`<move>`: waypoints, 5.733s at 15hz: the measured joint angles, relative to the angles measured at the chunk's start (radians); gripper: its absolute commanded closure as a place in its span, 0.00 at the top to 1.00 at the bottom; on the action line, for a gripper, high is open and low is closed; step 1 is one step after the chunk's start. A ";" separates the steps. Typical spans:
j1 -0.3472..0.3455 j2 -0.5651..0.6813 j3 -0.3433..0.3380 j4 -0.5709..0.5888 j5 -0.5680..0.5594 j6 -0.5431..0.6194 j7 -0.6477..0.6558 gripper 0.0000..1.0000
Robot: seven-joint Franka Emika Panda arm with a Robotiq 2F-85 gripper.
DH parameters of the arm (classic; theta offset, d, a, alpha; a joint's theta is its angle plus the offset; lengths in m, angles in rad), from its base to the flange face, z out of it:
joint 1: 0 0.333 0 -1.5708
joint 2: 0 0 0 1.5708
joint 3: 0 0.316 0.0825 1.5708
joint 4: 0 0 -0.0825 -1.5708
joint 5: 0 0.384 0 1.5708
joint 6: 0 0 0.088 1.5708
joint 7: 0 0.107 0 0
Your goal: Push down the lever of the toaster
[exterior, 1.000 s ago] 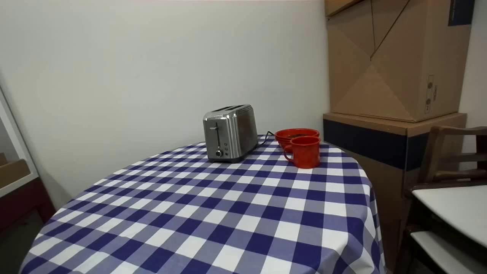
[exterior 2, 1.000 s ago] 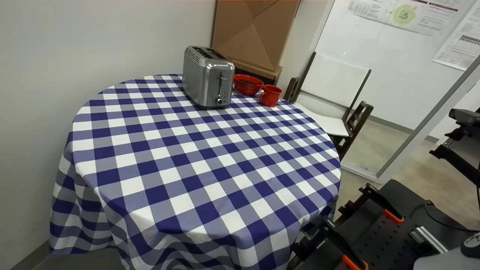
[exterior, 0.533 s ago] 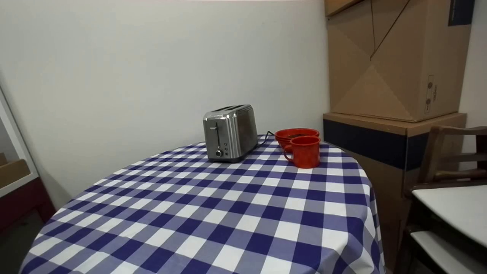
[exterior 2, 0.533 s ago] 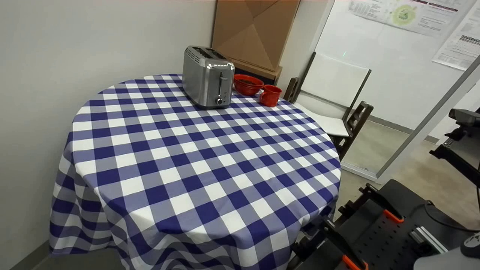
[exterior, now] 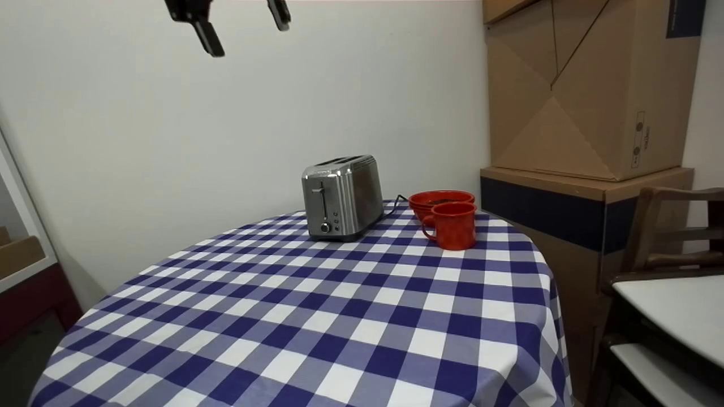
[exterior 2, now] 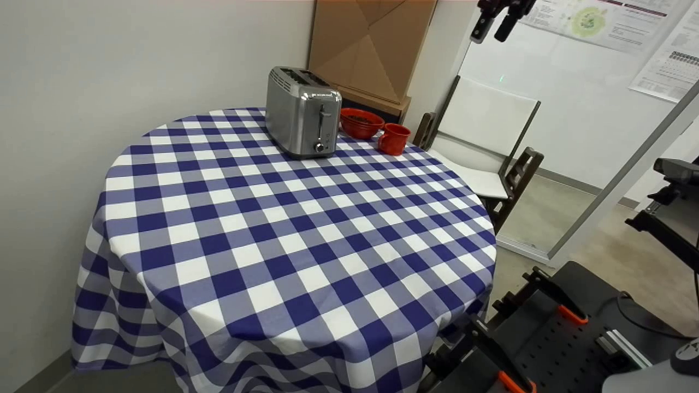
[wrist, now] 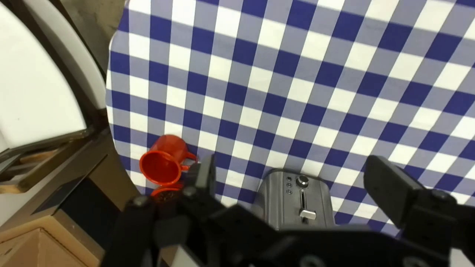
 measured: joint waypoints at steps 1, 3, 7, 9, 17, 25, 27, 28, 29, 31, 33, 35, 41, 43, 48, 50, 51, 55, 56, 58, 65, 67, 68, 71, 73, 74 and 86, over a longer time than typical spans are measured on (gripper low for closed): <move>0.000 0.046 0.001 0.007 0.003 0.069 0.010 1.00; 0.000 0.143 0.003 0.032 0.014 0.193 0.032 1.00; 0.003 0.339 0.031 0.115 0.051 0.356 0.062 0.69; 0.010 0.427 0.054 0.165 0.073 0.400 0.064 0.54; 0.028 0.695 0.120 0.379 0.103 0.460 0.081 0.00; 0.038 0.897 0.122 0.560 0.103 0.518 0.085 0.00; 0.042 0.934 0.122 0.593 0.103 0.533 0.085 0.00; 0.045 0.950 0.122 0.607 0.103 0.538 0.085 0.00; 0.047 0.965 0.122 0.621 0.103 0.541 0.085 0.00; 0.053 0.990 0.122 0.642 0.103 0.544 0.085 0.00; 0.057 1.008 0.123 0.650 0.103 0.544 0.085 0.00; 0.059 1.023 0.123 0.659 0.103 0.544 0.085 0.00; 0.058 1.067 0.123 0.670 0.103 0.565 0.085 0.00; 0.057 1.086 0.122 0.671 0.103 0.581 0.085 0.00; 0.055 1.114 0.122 0.670 0.103 0.613 0.085 0.00; 0.055 1.114 0.122 0.670 0.103 0.614 0.085 0.00; 0.055 1.114 0.122 0.670 0.103 0.614 0.085 0.00; 0.048 1.107 0.129 0.668 0.103 0.588 0.085 0.00; 0.041 1.099 0.136 0.666 0.105 0.555 0.085 0.00; 0.024 1.069 0.153 0.655 0.114 0.473 0.085 0.00; -0.014 0.804 0.166 0.558 0.165 0.119 0.085 0.26; -0.013 0.708 0.153 0.498 0.165 0.045 0.097 0.34; -0.013 0.663 0.148 0.464 0.165 0.017 0.105 0.40; -0.010 0.530 0.133 0.348 0.163 -0.035 0.133 0.61; -0.009 0.452 0.127 0.272 0.163 -0.053 0.155 0.76; -0.009 0.414 0.126 0.235 0.163 -0.053 0.166 0.84; -0.008 0.104 0.124 -0.033 0.163 -0.056 0.202 1.00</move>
